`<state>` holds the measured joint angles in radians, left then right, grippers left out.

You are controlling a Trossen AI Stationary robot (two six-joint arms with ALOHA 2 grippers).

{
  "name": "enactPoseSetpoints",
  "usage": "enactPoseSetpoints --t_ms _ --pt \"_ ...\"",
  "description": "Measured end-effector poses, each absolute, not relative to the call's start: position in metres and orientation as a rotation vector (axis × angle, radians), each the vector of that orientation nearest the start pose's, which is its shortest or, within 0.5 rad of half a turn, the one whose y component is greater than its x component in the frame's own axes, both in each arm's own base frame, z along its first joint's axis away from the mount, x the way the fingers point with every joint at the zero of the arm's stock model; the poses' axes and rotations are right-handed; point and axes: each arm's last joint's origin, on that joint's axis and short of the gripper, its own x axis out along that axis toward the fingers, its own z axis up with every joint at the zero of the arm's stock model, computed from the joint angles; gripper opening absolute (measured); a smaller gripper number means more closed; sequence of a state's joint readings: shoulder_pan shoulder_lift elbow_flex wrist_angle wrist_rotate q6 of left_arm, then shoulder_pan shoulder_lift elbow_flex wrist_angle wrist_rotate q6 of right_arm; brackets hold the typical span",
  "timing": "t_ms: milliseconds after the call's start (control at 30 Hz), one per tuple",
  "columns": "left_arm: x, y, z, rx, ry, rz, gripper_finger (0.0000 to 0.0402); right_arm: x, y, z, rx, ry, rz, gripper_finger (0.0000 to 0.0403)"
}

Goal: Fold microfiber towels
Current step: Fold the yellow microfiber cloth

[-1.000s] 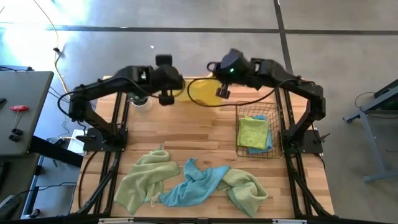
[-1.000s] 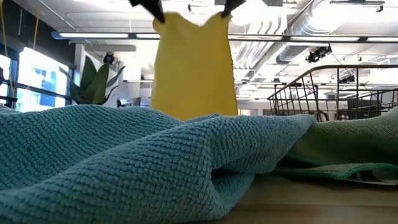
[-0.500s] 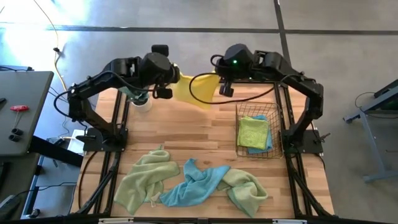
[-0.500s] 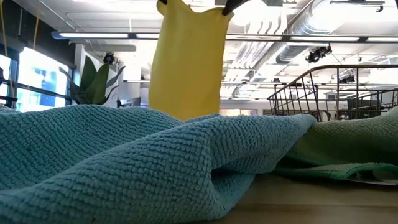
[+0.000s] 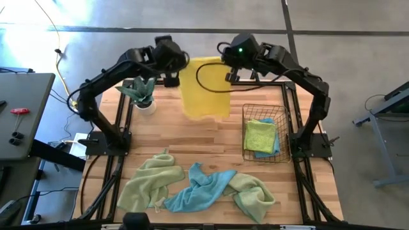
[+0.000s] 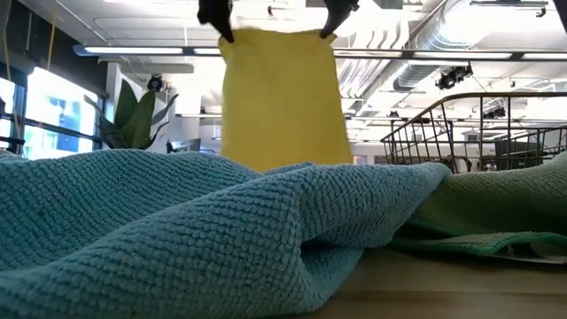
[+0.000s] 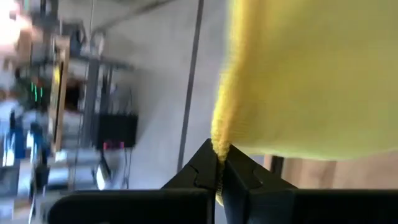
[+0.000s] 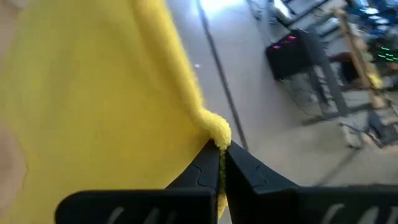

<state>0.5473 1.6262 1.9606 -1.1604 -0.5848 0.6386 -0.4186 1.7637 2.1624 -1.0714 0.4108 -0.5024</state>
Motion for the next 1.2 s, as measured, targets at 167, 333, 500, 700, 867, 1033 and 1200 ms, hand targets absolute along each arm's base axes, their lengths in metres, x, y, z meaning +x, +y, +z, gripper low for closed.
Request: enactPoseSetpoints --t_ms 167,333,500,700,867,1033,1200 --pt "0.255 0.18 0.434 0.489 1.163 0.792 0.0 0.31 -0.152 0.451 -0.408 0.903 -0.598 0.0" --pt "0.26 0.163 0.426 0.274 1.117 0.66 0.0 0.312 -0.139 0.433 -0.218 0.985 -0.456 0.0" --pt "0.275 0.134 0.407 0.064 1.199 0.47 0.0 0.319 -0.124 0.406 -0.068 1.094 -0.341 0.0" --pt "0.304 0.104 0.381 0.014 1.313 0.338 0.0 0.333 -0.096 0.355 0.07 1.228 -0.113 0.0" --pt "0.32 0.081 0.366 0.037 1.387 0.252 0.0 0.34 -0.072 0.317 0.087 1.321 -0.018 0.0" --pt "0.318 0.073 0.37 0.086 1.383 0.273 0.0 0.342 -0.057 0.306 0.046 1.352 0.007 0.0" --pt "0.303 0.079 0.384 0.181 1.371 0.364 0.0 0.344 -0.063 0.335 -0.045 1.273 -0.047 0.0"
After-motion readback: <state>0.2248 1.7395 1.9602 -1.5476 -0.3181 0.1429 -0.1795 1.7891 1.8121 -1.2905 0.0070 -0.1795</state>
